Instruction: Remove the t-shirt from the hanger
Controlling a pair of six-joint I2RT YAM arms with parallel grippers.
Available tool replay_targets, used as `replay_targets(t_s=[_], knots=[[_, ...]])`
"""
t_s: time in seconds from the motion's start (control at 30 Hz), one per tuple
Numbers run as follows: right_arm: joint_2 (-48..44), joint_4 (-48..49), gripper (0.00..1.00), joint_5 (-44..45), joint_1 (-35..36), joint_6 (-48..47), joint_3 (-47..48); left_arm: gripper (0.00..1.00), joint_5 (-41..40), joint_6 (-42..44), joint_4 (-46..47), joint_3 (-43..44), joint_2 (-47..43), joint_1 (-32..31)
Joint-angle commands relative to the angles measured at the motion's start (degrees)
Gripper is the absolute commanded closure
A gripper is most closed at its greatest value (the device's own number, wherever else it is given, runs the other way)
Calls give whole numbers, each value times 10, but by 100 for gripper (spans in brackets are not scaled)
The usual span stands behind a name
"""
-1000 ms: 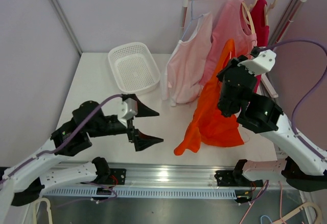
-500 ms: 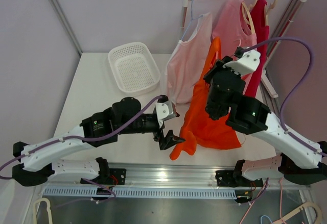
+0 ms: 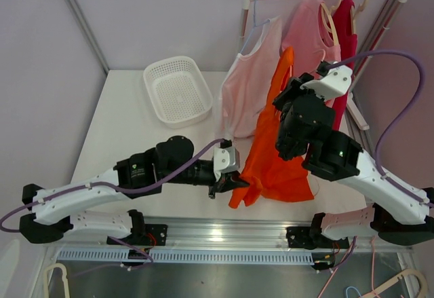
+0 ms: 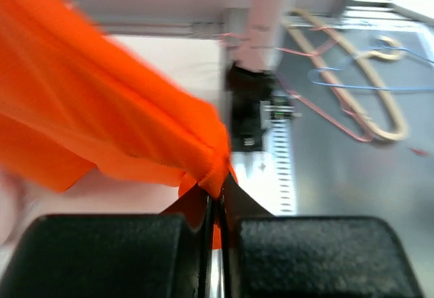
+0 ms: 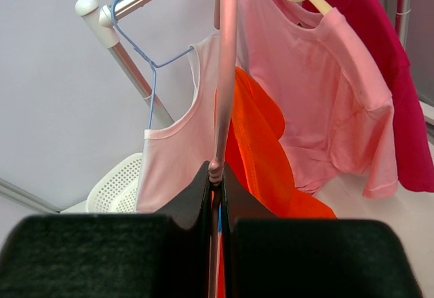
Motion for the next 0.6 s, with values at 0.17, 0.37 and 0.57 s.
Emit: replay_targets(t_s=[0.17, 0.37, 0.57], knots=[[-45, 10, 100, 36, -73, -45, 48, 99, 193, 24, 5, -14, -57, -132], [-36, 122, 100, 121, -13, -195, 98, 99, 113, 23, 40, -70, -36, -210], [-45, 283, 100, 166, 15, -325, 23, 100, 95, 17, 84, -101, -38, -219]])
